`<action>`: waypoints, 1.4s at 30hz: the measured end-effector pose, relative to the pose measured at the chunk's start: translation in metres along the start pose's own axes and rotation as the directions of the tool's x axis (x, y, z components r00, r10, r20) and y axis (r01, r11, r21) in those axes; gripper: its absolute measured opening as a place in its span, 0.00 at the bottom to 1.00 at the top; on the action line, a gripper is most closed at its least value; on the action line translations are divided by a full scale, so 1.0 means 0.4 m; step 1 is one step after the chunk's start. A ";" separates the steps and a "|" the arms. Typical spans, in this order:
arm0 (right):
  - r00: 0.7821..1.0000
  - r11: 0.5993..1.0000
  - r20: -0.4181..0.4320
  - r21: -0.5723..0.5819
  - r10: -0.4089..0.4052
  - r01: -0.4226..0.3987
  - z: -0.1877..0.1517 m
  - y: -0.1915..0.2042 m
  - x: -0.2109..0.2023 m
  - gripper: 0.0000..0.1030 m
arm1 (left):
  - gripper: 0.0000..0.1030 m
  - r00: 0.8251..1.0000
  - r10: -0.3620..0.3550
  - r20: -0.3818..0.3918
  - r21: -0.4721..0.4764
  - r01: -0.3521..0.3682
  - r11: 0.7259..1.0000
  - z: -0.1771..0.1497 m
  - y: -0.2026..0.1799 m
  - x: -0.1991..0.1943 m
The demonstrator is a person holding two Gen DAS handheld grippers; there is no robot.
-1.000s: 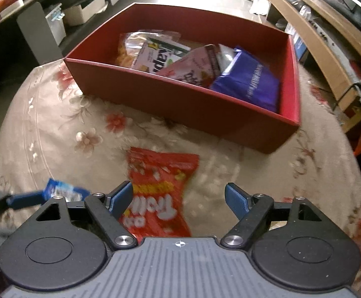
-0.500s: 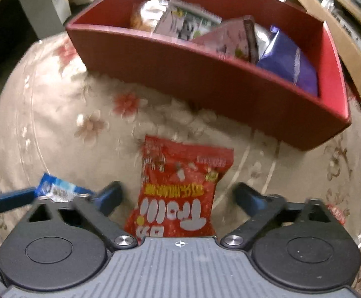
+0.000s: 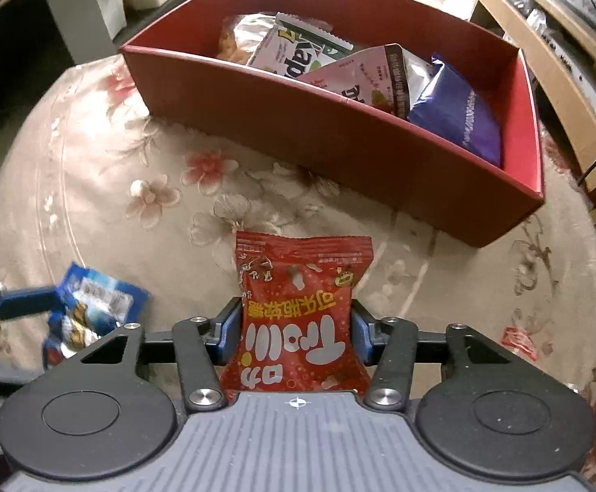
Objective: Organize snacks
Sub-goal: 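Grasp the blue sausage pack with the left gripper while the right grasps the red Trolli bag, then lift both held bags and carry them over the red box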
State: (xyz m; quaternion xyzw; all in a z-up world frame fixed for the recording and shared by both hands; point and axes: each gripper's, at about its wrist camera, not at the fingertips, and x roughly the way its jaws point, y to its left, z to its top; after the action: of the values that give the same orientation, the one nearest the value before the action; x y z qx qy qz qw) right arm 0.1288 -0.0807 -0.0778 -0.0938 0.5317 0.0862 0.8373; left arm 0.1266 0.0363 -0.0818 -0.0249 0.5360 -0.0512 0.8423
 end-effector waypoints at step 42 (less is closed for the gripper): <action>1.000 0.997 0.000 0.071 -0.024 0.024 -0.209 -0.050 -0.111 0.57 | 0.68 0.998 0.025 0.065 0.012 -0.026 1.000 -0.068 -0.056 -0.059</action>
State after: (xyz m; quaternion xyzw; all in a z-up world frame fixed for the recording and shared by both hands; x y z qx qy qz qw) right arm 0.0420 -0.1229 -0.0709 -0.0705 0.5330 0.0571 0.8412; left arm 0.0907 0.0171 -0.0698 -0.0143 0.5084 -0.0429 0.8599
